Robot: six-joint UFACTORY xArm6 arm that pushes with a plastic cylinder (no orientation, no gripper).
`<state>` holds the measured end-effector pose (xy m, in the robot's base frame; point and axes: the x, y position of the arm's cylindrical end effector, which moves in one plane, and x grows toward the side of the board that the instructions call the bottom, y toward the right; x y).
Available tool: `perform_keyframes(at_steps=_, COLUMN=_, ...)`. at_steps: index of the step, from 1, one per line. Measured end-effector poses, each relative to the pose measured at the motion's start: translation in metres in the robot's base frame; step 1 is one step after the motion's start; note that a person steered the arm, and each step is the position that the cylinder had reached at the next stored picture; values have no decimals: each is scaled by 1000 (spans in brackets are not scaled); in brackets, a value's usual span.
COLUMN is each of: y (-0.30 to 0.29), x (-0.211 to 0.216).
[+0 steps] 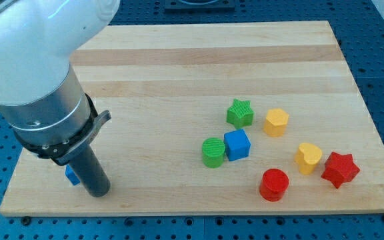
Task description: Nudge the red circle a bit right
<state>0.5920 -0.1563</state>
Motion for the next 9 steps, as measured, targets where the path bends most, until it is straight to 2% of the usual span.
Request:
perform_keyframes(at_steps=3, y=1, x=-4)
perform_keyframes(at_steps=4, y=35, x=-3)
perform_keyframes(at_steps=6, y=166, x=-4)
perform_keyframes(at_steps=7, y=207, x=-24)
perform_keyframes(at_steps=8, y=254, x=-24)
perform_keyframes(at_steps=9, y=264, x=-49)
